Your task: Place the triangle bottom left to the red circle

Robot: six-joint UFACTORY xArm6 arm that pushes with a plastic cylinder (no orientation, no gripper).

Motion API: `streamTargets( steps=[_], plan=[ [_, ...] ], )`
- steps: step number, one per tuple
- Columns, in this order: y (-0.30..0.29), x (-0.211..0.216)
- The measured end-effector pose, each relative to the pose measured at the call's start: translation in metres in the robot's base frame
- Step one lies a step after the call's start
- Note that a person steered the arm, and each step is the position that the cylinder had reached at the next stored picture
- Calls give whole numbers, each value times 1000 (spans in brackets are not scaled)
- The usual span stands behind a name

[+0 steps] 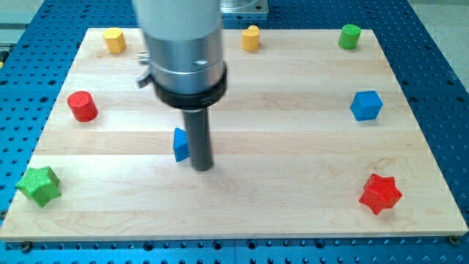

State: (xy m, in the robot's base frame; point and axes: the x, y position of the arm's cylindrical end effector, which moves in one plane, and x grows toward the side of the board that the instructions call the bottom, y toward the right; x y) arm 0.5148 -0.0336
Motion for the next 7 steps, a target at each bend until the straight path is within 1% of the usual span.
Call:
streamTargets(
  steps=[1,2,3,4,5,7],
  plan=[
    [-10,-10],
    [-64,-11],
    [-28,-13],
    [-35,-22],
    [-68,-34],
    [-94,-34]
  ],
)
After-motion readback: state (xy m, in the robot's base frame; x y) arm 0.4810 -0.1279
